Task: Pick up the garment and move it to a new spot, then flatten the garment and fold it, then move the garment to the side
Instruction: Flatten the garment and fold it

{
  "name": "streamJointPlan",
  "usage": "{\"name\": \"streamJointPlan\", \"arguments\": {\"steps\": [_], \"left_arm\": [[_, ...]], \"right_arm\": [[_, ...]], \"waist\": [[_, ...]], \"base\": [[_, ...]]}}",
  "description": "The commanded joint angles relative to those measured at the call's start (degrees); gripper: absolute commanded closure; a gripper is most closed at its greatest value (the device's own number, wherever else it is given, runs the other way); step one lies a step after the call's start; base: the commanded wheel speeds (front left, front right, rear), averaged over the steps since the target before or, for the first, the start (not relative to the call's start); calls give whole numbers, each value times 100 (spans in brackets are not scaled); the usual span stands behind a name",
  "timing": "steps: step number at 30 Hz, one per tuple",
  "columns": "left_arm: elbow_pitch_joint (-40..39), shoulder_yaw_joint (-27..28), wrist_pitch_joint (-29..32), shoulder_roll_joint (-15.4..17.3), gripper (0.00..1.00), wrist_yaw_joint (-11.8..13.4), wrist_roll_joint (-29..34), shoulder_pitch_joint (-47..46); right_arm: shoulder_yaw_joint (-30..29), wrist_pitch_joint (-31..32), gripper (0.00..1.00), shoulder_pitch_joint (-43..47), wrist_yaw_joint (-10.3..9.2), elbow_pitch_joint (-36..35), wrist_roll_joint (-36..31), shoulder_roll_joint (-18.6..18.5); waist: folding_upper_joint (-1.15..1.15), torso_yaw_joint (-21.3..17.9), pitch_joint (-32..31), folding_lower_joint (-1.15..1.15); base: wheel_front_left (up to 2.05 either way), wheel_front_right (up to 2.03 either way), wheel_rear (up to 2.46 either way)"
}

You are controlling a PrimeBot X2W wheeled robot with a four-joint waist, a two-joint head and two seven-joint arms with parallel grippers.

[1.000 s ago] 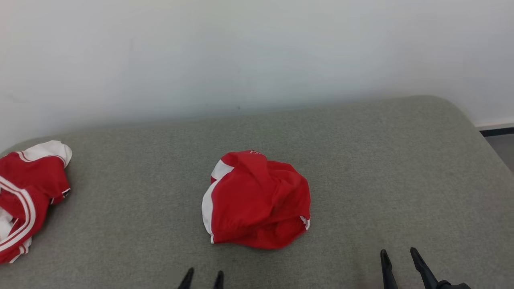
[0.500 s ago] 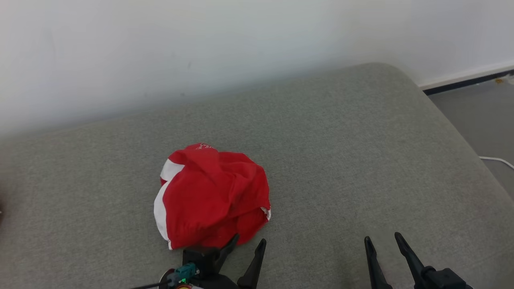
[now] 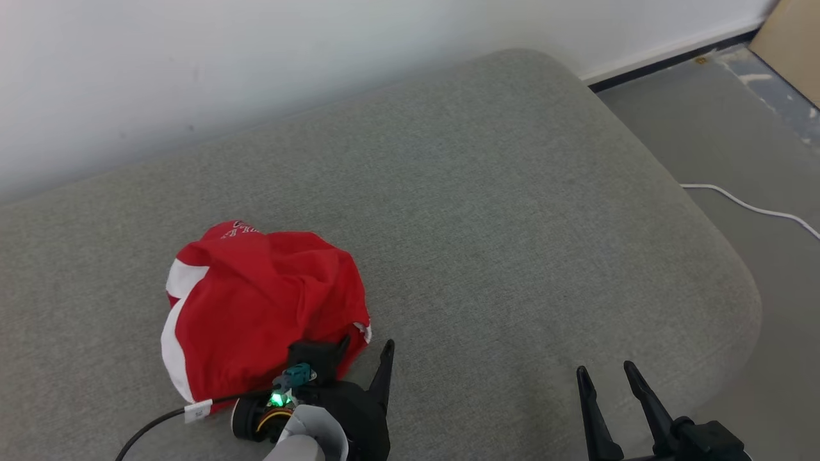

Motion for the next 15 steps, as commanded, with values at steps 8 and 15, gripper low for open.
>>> {"name": "streamJointPlan", "arguments": {"steps": [8,15], "left_arm": [[419,-56,-212,18,0,567,-186,-425],[491,-221,-478,11,100,454,-389,-666]], "right_arm": [[33,-108,0,-82,-12,87,161,1],[-8,-151,0,-89,-12,126,219,1]], "waist": [[-1,-408,296,-1],[-1,-316,264,-1]], "base": [[0,0,0],[0,0,0]]}}
